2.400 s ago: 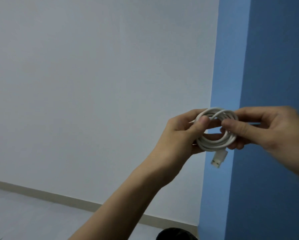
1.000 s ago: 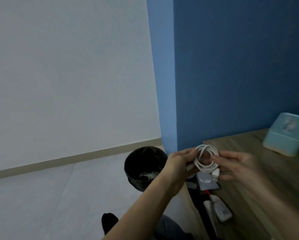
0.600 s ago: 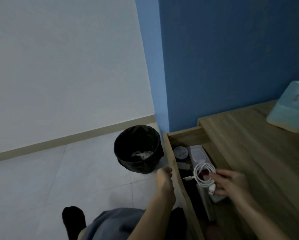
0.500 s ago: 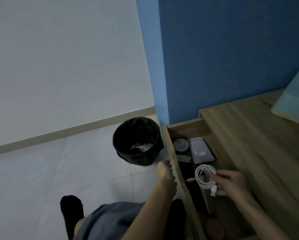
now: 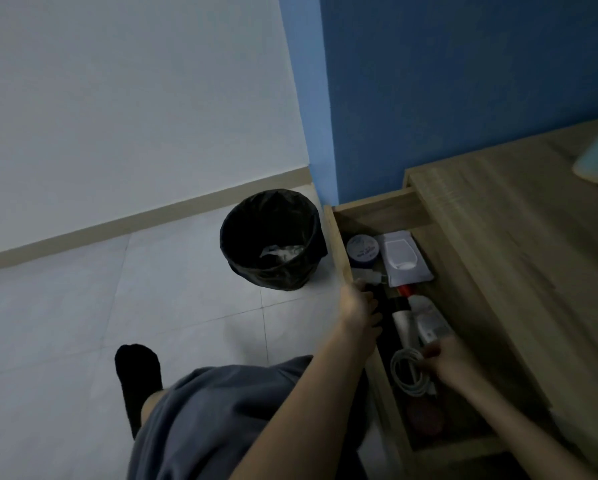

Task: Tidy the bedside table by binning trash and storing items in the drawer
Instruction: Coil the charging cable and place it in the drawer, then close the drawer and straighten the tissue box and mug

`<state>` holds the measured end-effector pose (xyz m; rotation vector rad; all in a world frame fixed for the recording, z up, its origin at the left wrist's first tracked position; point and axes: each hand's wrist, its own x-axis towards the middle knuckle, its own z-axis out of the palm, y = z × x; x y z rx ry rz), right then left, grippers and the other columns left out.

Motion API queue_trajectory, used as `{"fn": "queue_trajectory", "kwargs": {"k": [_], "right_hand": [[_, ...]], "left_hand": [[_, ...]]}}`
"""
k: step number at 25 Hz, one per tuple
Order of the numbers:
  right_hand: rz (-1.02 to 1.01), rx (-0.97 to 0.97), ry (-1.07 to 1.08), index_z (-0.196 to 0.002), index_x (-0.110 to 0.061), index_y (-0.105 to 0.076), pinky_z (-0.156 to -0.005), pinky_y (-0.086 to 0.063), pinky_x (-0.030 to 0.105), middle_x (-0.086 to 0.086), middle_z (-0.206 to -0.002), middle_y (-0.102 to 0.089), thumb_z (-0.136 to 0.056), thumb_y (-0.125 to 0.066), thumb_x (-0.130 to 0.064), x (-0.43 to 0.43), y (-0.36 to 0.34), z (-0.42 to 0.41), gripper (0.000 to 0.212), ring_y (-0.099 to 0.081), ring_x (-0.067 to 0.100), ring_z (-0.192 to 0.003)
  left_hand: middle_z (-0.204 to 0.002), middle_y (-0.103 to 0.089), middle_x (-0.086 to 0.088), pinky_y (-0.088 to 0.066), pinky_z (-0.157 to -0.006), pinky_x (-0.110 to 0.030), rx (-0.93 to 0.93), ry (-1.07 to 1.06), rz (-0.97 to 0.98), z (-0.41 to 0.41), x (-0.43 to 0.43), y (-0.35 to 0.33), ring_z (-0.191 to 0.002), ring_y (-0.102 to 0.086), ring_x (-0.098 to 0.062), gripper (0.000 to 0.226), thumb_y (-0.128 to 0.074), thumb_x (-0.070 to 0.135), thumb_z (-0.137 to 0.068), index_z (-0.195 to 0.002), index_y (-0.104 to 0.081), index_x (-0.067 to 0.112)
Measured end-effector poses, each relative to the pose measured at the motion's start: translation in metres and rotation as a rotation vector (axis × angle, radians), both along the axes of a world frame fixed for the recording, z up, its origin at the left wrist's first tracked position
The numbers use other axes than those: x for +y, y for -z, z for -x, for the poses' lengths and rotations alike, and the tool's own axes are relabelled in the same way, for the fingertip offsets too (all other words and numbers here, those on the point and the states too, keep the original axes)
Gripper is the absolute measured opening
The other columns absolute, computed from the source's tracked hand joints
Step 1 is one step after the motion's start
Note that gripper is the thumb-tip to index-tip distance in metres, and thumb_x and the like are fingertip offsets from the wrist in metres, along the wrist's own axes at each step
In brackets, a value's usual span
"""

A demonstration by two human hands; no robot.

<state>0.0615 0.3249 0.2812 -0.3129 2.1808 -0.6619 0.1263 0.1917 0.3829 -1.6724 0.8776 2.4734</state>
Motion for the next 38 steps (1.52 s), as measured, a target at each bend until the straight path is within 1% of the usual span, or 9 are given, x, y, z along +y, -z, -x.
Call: {"fn": "queue_trajectory", "kwargs": {"k": [3,9,14,17,21,26,30,34,38], "right_hand": [[-0.013,0.037,-0.013,-0.057,-0.014,-0.055,-0.047,-0.033,0.020,0.000,-0.059,-0.055,-0.076,-0.070,-0.006,-0.002,0.004,-0.004,0.026,-0.055,0.016,-0.061],[-0.005,0.051,-0.113,-0.096,-0.003,-0.066,-0.053,-0.041,0.020,0.012,-0.095,-0.069,-0.078,-0.070,-0.017,0.005,-0.017,-0.013,0.023,-0.060,0.019,-0.078],[0.370,0.604,-0.232,-0.098,-0.009,-0.066,-0.073,-0.039,0.016,0.001,-0.095,-0.059,-0.083,-0.062,-0.009,0.029,-0.082,-0.012,0.016,-0.061,0.019,-0.085],[0.348,0.838,-0.116,-0.100,-0.001,-0.066,-0.082,-0.037,0.020,0.015,-0.103,-0.064,-0.085,-0.046,-0.028,0.060,-0.093,0.029,0.036,-0.060,0.025,-0.090],[0.097,0.896,-0.192,-0.120,0.000,-0.057,-0.099,-0.039,0.041,0.020,-0.129,-0.057,-0.090,-0.017,-0.059,0.089,-0.061,0.062,0.077,-0.051,0.036,-0.119],[0.080,0.968,-0.183,-0.129,-0.007,-0.051,-0.107,-0.032,0.045,0.011,-0.140,-0.049,-0.091,-0.007,-0.059,0.091,-0.046,0.064,0.078,-0.041,0.026,-0.131],[0.135,0.983,-0.170,-0.129,-0.009,-0.051,-0.107,-0.034,0.046,0.008,-0.141,-0.048,-0.092,-0.007,-0.056,0.091,-0.048,0.065,0.075,-0.040,0.024,-0.133],[0.183,0.961,-0.160,-0.126,-0.009,-0.055,-0.107,-0.033,0.042,0.007,-0.138,-0.052,-0.093,-0.009,-0.054,0.092,-0.047,0.069,0.072,-0.042,0.022,-0.131],[0.191,0.960,-0.140,-0.124,-0.011,-0.057,-0.106,-0.033,0.041,0.006,-0.137,-0.054,-0.094,-0.015,-0.048,0.090,-0.047,0.072,0.064,-0.043,0.021,-0.130]], "left_hand": [[-0.074,-0.040,-0.003,-0.029,-0.057,-0.026,-0.055,-0.037,0.050,0.000,-0.002,-0.003,-0.063,-0.036,-0.016,0.030,-0.033,0.029,-0.095,-0.070,-0.040,0.013],[-0.068,-0.040,-0.005,-0.029,-0.054,-0.027,-0.119,-0.091,0.157,-0.005,0.003,-0.007,-0.059,-0.037,-0.018,0.029,-0.033,0.021,-0.093,-0.066,-0.039,0.014],[-0.071,-0.042,-0.006,-0.037,-0.069,-0.031,-0.266,-0.129,0.357,-0.013,-0.002,-0.011,-0.068,-0.043,-0.022,0.034,-0.036,0.013,-0.094,-0.060,-0.039,0.013],[-0.074,-0.044,-0.006,-0.042,-0.048,-0.024,-0.119,-0.007,0.190,-0.009,0.017,-0.029,-0.064,-0.041,-0.016,0.032,-0.028,0.020,-0.099,-0.080,-0.051,0.008],[-0.079,-0.050,-0.008,-0.039,-0.055,-0.026,-0.049,-0.037,0.191,0.000,0.028,-0.032,-0.068,-0.046,-0.019,0.029,-0.028,0.020,-0.099,-0.094,-0.053,0.007],[-0.078,-0.049,-0.009,-0.038,-0.058,-0.027,-0.038,-0.034,0.173,0.018,0.047,-0.038,-0.068,-0.045,-0.020,0.034,-0.028,0.021,-0.100,-0.076,-0.050,0.011],[-0.079,-0.052,-0.008,-0.041,-0.053,-0.026,-0.008,-0.018,0.159,0.040,0.065,-0.038,-0.068,-0.047,-0.018,0.034,-0.028,0.023,-0.099,-0.101,-0.056,0.003],[-0.067,-0.061,-0.006,-0.047,-0.043,-0.021,0.011,0.032,0.158,0.065,0.083,-0.028,-0.062,-0.056,-0.019,0.035,-0.030,0.024,-0.099,-0.077,-0.054,0.010],[-0.087,-0.059,-0.002,-0.043,-0.065,-0.028,0.005,0.073,0.157,0.086,0.101,-0.019,-0.077,-0.052,-0.017,0.036,-0.033,0.028,-0.096,-0.114,-0.057,0.007]]}}
